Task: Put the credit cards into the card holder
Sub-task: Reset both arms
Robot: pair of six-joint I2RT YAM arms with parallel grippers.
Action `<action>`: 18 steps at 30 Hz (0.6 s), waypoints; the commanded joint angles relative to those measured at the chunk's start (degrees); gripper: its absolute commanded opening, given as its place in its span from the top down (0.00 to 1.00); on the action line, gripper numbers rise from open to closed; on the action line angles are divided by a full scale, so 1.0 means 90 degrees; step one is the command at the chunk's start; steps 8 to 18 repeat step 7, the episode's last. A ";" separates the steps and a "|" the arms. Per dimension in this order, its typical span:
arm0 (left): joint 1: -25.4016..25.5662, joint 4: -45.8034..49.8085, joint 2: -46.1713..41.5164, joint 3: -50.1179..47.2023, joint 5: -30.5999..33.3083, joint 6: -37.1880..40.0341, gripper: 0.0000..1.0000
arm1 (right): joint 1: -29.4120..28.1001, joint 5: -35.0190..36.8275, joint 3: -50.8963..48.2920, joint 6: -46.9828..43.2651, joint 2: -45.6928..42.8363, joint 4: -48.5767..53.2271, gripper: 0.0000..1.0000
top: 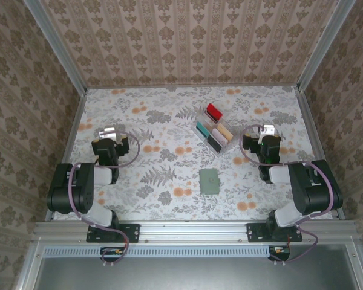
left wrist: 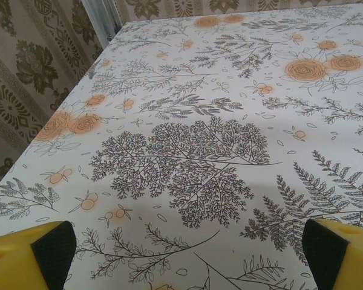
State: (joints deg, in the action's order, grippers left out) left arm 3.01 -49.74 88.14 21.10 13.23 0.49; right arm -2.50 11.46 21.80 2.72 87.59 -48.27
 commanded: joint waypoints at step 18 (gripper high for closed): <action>0.0028 -0.0196 0.0002 0.0106 -0.0092 0.0097 0.00 | 0.0019 -0.0131 0.0107 -0.0004 -0.0005 -0.0203 0.00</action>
